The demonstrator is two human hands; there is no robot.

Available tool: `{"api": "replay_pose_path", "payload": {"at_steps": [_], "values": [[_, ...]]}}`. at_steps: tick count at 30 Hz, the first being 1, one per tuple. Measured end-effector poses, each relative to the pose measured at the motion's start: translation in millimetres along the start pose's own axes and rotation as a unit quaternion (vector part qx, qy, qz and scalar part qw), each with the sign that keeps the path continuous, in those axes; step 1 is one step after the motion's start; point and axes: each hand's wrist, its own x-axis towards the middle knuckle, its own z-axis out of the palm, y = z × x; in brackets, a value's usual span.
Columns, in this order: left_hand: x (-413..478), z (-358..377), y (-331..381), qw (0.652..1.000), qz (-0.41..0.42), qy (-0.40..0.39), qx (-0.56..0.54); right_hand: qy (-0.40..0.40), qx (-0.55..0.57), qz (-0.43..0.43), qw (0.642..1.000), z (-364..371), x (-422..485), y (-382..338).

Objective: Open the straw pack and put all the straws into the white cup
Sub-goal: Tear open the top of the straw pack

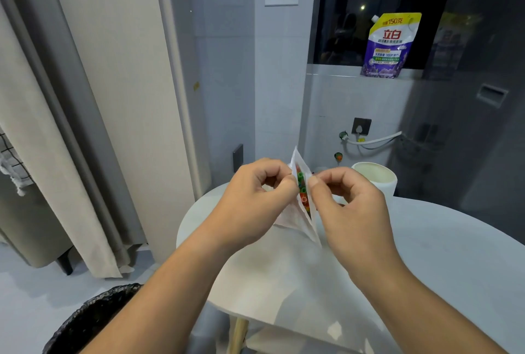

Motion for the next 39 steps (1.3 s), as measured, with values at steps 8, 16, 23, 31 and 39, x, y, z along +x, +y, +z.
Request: {"api": "replay_pose_path", "payload": {"at_steps": [8,16,23,31,39], "values": [[-0.6,3.2,-0.7,0.999,0.006,0.008,0.054,-0.048,-0.139,-0.032,0.989,-19.2,9.5,2.4],[-3.0,12.4,3.5,0.999,0.019,0.027,0.043,-0.075,-0.063,0.012,0.995,-27.8,13.6,4.9],[-2.9,10.5,-7.6,0.982,-0.157,-0.003,-0.102,-0.046,0.092,0.081,0.991,-33.4,21.2,-3.2],[-0.1,6.6,-33.6,0.897,-0.340,-0.190,-0.210,0.008,0.219,0.084,0.972,-39.0,27.7,-14.3],[-1.4,37.4,-16.6,0.764,-0.243,-0.129,-0.584,-0.001,0.387,0.135,0.912,-30.5,14.2,-29.0]]}}
